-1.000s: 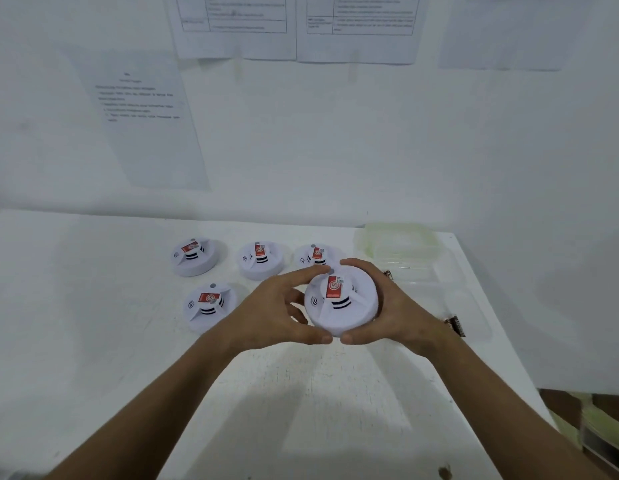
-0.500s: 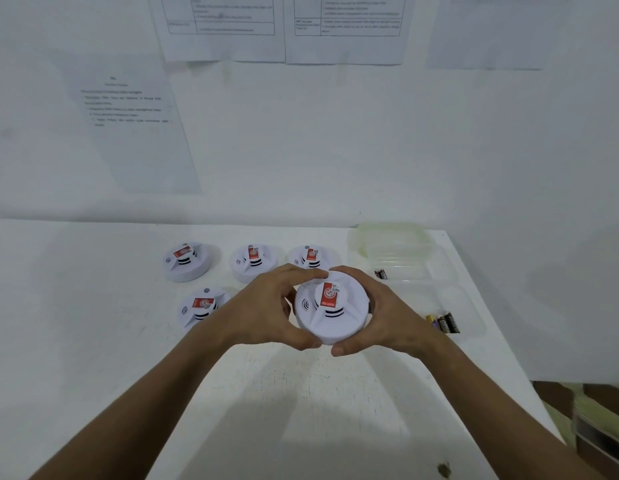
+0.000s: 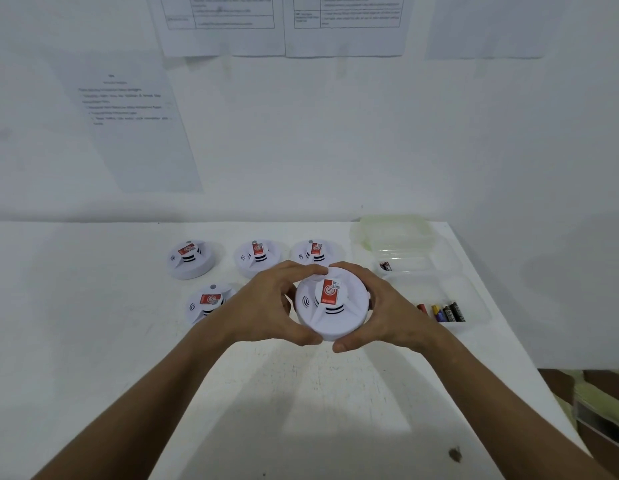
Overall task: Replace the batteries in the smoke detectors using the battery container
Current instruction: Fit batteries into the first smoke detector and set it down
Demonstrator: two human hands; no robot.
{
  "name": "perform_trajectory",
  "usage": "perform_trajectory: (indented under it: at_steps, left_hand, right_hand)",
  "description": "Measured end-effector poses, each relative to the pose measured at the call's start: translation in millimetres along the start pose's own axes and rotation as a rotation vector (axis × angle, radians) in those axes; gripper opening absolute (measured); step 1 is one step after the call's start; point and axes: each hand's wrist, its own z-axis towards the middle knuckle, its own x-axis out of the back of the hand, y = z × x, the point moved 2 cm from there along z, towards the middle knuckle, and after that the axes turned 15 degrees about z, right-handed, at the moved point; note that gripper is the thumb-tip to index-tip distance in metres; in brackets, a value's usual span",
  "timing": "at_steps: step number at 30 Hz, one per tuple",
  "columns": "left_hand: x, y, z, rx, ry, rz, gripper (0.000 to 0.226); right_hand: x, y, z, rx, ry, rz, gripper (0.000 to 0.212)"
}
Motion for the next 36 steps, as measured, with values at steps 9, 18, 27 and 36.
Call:
perform_trajectory:
  at_steps: [9,18,27,36]
  left_hand:
    - [2,0,-5,0.005,0.011,-0.005,0.086]
    - [-1,6,-2,-0.008,0.024,0.003,0.086]
    - [-5,9,-6,0.032,0.036,-0.066,0.091]
    - [-1,-1,-13,0.104,0.03,-0.138,0.074]
  right_hand:
    - [-4,-2,1,-0.005,-0.006,-0.013,0.106]
    - [1,-6,-4,-0.002,-0.021,-0.009,0.103]
    - [2,-8,-5,0.029,0.01,-0.059,0.099]
    - [-8,-5,2,0.077,0.03,-0.03,0.097]
